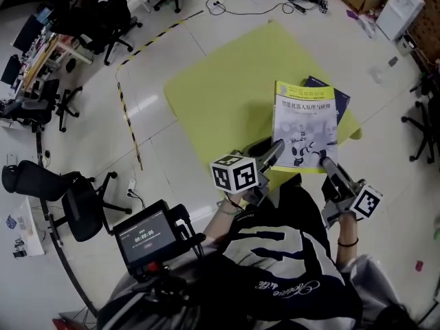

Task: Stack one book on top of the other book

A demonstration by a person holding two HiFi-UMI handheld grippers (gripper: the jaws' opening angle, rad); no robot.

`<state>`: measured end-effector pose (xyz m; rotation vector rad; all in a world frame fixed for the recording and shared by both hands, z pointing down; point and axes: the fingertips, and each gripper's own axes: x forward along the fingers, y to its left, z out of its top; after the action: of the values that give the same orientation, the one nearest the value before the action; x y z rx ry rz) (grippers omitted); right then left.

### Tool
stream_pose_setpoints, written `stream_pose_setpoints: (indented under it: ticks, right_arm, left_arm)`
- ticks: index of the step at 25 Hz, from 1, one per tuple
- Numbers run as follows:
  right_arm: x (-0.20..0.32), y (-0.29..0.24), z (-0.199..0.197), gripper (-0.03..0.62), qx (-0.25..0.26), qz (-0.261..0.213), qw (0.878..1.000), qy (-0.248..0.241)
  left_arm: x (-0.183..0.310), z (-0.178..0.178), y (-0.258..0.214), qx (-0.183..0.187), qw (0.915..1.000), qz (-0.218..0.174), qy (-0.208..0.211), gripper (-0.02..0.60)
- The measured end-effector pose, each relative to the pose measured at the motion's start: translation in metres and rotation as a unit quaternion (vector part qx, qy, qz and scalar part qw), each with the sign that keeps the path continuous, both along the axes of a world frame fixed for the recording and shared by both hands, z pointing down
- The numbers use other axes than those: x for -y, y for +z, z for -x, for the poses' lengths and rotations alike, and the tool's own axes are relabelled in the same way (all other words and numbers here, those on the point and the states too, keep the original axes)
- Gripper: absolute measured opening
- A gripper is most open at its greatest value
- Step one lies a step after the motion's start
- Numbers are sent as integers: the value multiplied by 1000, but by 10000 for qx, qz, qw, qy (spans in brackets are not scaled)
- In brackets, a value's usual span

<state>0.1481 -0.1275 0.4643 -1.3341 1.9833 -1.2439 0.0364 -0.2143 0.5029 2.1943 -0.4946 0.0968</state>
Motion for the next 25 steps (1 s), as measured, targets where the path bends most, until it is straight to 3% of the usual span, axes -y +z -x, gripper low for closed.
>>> stream_pose_setpoints:
  ticks: [7,12,15,20,25]
  right_arm:
    - [29,21,-76,89,-347,358,9987,-65]
    - [24,67,-112,92,-836,973,9909,-405]
    - [33,84,-121,91,-879,1160,9873,-640]
    - [43,110,-126,89,-944,1413,9798,-1054]
    - [39,132,-136,97,-532,1591,9803,-1045]
  left_arm:
    - [26,-84,27,381,9990,50,213,133]
    - [24,-116,59,1079,9938,-108,244,133]
    - [33,-127,75,1520,9878,-227,234,133]
    - [40,-127,99,2128,9771,-13,-5,133]
    - [40,-127,107,2309,9720,369,-238,135]
